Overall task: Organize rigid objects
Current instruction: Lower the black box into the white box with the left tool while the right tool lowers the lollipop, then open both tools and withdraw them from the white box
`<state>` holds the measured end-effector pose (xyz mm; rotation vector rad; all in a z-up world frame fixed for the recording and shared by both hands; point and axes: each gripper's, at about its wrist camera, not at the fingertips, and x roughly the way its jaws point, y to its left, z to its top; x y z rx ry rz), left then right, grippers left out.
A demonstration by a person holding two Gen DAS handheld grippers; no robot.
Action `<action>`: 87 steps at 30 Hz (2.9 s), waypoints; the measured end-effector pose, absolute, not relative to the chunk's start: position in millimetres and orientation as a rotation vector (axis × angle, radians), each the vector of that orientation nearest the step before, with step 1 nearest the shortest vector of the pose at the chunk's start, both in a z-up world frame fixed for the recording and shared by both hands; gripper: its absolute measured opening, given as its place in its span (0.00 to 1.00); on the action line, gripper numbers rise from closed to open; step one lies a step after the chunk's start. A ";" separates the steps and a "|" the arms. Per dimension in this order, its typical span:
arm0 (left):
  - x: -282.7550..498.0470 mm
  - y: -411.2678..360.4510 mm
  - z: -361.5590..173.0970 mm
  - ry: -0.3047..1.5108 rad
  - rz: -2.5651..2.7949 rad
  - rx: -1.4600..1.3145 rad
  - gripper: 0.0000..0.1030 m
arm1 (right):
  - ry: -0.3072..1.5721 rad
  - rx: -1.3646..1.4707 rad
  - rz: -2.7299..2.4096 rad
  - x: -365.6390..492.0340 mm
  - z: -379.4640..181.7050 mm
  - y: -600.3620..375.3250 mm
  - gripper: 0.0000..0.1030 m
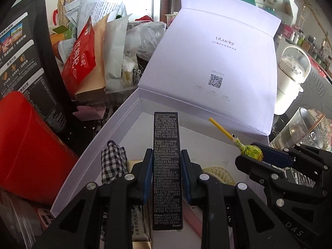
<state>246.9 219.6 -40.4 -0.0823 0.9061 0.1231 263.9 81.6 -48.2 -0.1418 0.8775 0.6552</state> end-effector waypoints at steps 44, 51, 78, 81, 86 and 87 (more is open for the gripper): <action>217.2 205.1 4.0 0.887 0.236 -0.066 0.75 | 0.804 -0.156 0.577 239.1 -3.5 56.2 0.47; 197.8 198.5 28.2 0.842 0.251 -0.062 0.75 | 0.762 -0.152 0.578 223.4 15.1 46.2 0.50; 83.5 168.4 108.1 0.664 0.300 -0.016 0.80 | 0.594 -0.175 0.582 122.2 81.7 10.3 0.75; 70.7 164.3 112.0 0.652 0.325 -0.004 0.80 | 0.585 -0.173 0.579 109.8 84.9 5.2 0.75; 50.7 160.9 107.9 0.666 0.314 -0.013 0.80 | 0.589 -0.168 0.546 92.7 82.2 -0.2 0.77; 47.7 160.5 105.9 0.669 0.312 -0.016 0.80 | 0.592 -0.165 0.545 88.1 80.3 -1.9 0.77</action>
